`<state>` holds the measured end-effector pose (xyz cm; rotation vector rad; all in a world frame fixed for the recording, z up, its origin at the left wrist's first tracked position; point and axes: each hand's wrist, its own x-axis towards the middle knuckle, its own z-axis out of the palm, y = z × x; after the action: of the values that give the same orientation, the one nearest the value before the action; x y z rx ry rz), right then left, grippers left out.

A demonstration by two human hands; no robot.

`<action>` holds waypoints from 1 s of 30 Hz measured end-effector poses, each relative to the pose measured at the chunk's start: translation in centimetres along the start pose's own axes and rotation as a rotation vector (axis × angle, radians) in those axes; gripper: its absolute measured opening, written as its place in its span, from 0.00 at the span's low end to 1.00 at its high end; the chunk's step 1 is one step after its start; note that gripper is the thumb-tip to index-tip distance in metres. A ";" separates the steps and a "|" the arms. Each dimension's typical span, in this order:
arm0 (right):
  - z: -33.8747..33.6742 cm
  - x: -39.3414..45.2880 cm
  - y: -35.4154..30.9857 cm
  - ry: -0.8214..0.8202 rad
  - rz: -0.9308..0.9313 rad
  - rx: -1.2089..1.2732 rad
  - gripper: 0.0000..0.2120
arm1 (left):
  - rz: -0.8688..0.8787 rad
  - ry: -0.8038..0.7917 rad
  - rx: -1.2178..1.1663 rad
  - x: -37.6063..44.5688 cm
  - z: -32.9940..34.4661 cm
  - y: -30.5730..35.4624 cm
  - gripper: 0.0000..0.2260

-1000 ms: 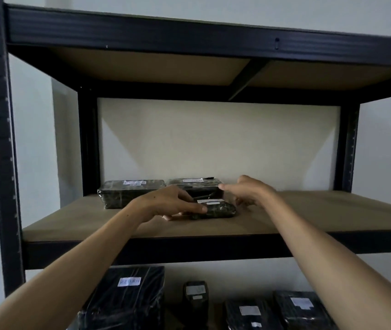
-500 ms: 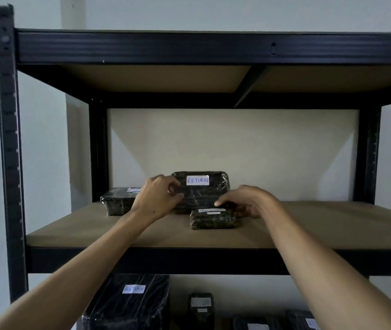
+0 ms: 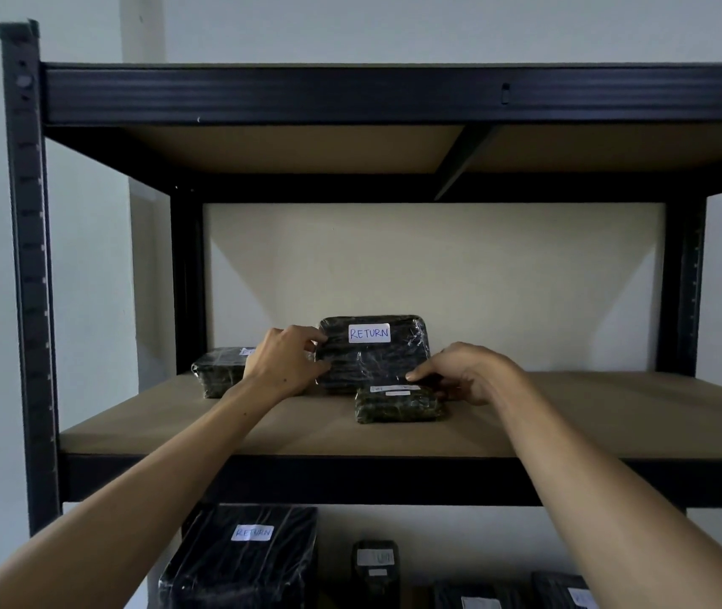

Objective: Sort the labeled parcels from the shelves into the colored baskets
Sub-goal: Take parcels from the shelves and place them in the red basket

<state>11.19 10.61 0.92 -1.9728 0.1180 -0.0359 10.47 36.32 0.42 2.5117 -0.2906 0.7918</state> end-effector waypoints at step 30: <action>12.8 -1.4 -8.2 0.072 -0.417 -0.552 0.23 | -0.547 -0.137 -0.543 0.7 -6.0 -11.1 0.15</action>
<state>11.33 25.62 3.45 -2.5171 -0.2670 -0.3810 11.86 48.93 0.80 1.9814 0.1279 0.2703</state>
